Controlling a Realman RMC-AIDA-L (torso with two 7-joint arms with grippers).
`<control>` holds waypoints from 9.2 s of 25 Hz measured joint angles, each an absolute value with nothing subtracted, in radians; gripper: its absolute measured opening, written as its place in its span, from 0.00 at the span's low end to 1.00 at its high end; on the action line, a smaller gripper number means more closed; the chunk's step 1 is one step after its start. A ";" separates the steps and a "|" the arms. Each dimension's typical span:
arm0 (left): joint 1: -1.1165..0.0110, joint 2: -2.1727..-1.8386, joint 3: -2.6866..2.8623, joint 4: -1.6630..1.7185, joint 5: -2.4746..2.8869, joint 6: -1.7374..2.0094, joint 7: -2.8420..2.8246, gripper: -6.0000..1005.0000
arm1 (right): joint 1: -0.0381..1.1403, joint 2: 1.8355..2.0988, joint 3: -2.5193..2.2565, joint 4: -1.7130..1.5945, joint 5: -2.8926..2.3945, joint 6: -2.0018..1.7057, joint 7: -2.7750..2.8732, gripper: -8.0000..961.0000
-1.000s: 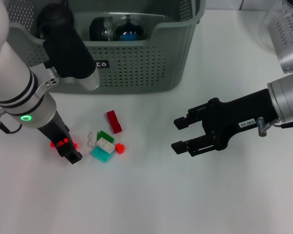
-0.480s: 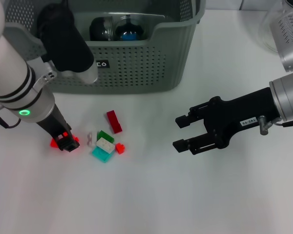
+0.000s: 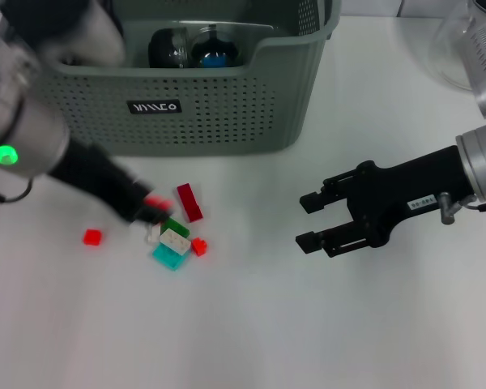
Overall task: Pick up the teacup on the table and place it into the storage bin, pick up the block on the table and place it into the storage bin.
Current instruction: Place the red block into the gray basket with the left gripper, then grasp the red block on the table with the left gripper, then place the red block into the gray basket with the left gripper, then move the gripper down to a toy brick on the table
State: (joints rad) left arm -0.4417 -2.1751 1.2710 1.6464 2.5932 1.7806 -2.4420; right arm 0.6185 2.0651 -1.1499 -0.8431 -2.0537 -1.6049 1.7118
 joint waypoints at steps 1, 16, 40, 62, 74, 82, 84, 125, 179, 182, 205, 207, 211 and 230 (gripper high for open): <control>-0.442 -2.175 1.215 1.662 2.501 1.804 -2.450 0.40 | 0.616 2.062 -1.149 -0.842 -2.054 -1.606 1.717 0.71; -0.785 -2.125 0.952 1.461 2.534 1.419 -2.559 0.41 | 0.616 2.049 -1.110 -0.804 -2.054 -1.597 1.779 0.71; -0.786 -2.134 0.944 1.508 2.619 1.421 -2.559 0.77 | 0.617 2.048 -1.111 -0.804 -2.054 -1.578 1.775 0.71; -0.341 -2.164 1.080 1.839 2.364 1.943 -2.012 0.82 | 0.626 2.054 -1.111 -0.767 -2.055 -1.558 1.770 0.71; -0.559 -2.157 1.274 1.445 2.854 1.808 -1.998 0.82 | 0.637 2.068 -1.118 -0.739 -2.056 -1.539 1.780 0.71; -0.562 -2.146 1.321 1.353 2.858 1.711 -1.981 0.82 | 0.644 2.071 -1.123 -0.739 -2.060 -1.540 1.781 0.71; -0.562 -2.145 1.322 1.341 2.858 1.702 -1.977 0.81 | 0.645 2.071 -1.123 -0.739 -2.061 -1.539 1.781 0.71; -0.569 -2.131 1.332 1.190 2.859 1.578 -1.944 0.38 | 0.657 2.071 -1.119 -0.715 -2.062 -1.511 1.780 0.71; -0.647 -2.110 0.774 1.599 2.097 1.621 -2.247 0.71 | 0.655 2.058 -1.114 -0.717 -2.062 -1.511 1.776 0.71; -0.552 -2.109 0.752 1.697 1.869 1.782 -2.149 0.77 | 0.656 2.057 -1.114 -0.717 -2.062 -1.510 1.775 0.71; -0.556 -2.170 1.457 1.612 2.597 1.811 -2.689 0.82 | 0.652 2.045 -1.114 -0.716 -2.063 -1.499 1.775 0.71; -0.579 -2.171 1.503 1.596 2.656 1.799 -2.751 0.82 | 0.652 2.043 -1.116 -0.716 -2.063 -1.500 1.774 0.71; -0.616 -2.173 1.570 1.539 2.708 1.782 -2.832 0.82 | 0.652 2.041 -1.118 -0.716 -2.063 -1.499 1.771 0.71; -0.647 -2.175 1.679 1.370 2.775 1.659 -2.940 0.82 | 0.666 2.047 -1.114 -0.721 -2.101 -1.497 1.756 0.71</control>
